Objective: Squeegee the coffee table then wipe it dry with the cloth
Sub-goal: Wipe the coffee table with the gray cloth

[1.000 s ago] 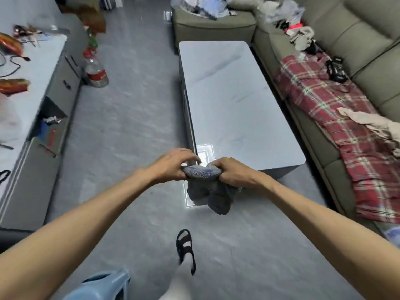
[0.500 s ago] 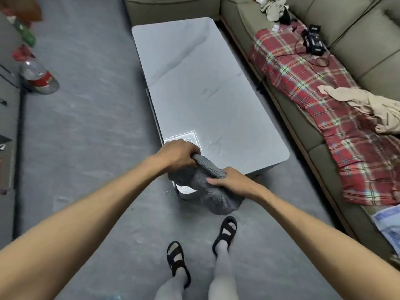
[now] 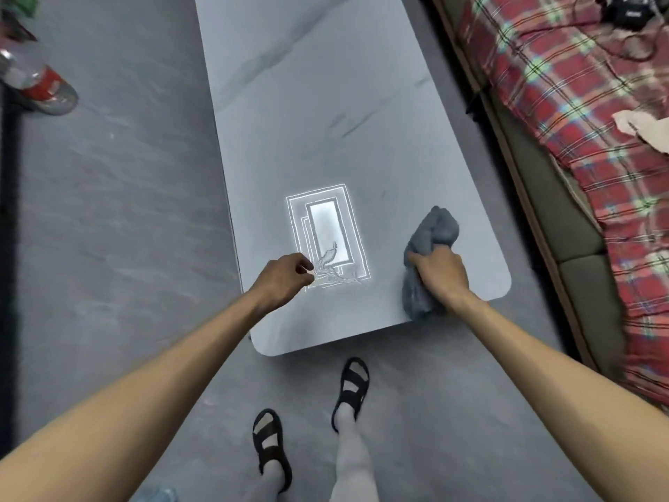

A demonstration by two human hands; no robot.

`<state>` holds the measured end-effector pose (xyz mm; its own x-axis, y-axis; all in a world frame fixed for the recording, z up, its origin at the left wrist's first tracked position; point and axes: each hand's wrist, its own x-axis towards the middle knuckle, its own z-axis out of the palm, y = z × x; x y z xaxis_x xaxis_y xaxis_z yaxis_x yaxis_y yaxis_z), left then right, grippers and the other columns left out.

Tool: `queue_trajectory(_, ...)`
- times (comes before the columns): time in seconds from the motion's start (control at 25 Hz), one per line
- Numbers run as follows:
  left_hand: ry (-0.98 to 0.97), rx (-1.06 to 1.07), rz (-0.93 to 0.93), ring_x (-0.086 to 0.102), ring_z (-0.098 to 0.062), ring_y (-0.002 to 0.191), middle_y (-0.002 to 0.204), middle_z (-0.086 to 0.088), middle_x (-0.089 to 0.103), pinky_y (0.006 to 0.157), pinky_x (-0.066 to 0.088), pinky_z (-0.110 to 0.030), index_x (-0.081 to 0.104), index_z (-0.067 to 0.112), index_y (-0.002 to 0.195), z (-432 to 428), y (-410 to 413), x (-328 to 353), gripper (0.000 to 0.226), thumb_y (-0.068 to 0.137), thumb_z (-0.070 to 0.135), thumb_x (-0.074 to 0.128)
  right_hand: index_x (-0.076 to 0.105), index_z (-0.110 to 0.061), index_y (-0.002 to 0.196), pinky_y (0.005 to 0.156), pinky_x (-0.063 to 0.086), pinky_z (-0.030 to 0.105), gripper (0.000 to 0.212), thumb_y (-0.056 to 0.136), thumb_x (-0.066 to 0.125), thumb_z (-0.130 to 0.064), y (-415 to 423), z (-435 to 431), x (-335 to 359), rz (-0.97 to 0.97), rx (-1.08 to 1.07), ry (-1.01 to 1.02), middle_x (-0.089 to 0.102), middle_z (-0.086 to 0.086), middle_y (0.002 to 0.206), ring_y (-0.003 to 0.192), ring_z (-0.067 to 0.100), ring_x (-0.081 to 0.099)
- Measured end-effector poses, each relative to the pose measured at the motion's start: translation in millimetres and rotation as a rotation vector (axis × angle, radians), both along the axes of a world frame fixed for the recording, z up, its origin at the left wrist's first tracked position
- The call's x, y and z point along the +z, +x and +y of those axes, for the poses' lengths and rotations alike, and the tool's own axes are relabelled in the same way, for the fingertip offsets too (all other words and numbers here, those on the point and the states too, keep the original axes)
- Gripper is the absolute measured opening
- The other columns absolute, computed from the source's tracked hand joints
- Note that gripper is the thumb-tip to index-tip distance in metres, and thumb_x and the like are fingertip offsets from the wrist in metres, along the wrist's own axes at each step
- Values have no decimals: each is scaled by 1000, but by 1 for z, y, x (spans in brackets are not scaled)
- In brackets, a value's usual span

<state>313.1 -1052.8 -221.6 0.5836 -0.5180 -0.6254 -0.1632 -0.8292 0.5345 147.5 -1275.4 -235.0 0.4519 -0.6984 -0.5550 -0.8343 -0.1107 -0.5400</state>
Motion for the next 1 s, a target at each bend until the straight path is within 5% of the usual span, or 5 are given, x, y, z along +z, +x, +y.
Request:
queue_trajectory(0.2,-3,160,-22,60,-15,103,114,3,65,76,42,-25,63,22,113,-26,13,-77,24,90,24,56,58,-14,75,58,51,35,40,92,37,-44,30,-56,-99,77,351,-357,64,6,69,66,30,62)
queue_trajectory(0.36,72,307,-124,54,-19,112,130,-2,58,84,41,-28,58,19,123,-5,30,-157,32,92,23,53,71,-9,103,87,45,43,50,92,46,-51,36,-56,-201,154,550,-534,58,16,117,107,35,52)
queue_trajectory(0.56,95,486,-311,42,-28,134,146,-10,43,109,35,-38,39,8,141,47,59,-223,54,95,33,53,65,-17,122,115,21,46,50,89,51,-51,54,-55,-254,-77,360,-540,37,13,149,140,32,28)
queue_trajectory(0.76,-32,974,-19,54,-34,116,115,-7,59,96,42,-41,52,11,117,78,71,-254,41,95,44,42,42,-14,144,112,22,42,67,87,49,-50,98,-8,-256,-188,168,-379,29,7,156,143,27,24)
queue_trajectory(1.0,-208,1089,61,63,-31,95,103,-12,69,83,49,-32,60,-5,114,104,79,-253,42,92,29,47,68,-14,117,111,24,31,39,87,60,-37,160,69,-252,-284,581,-371,41,3,151,140,23,32)
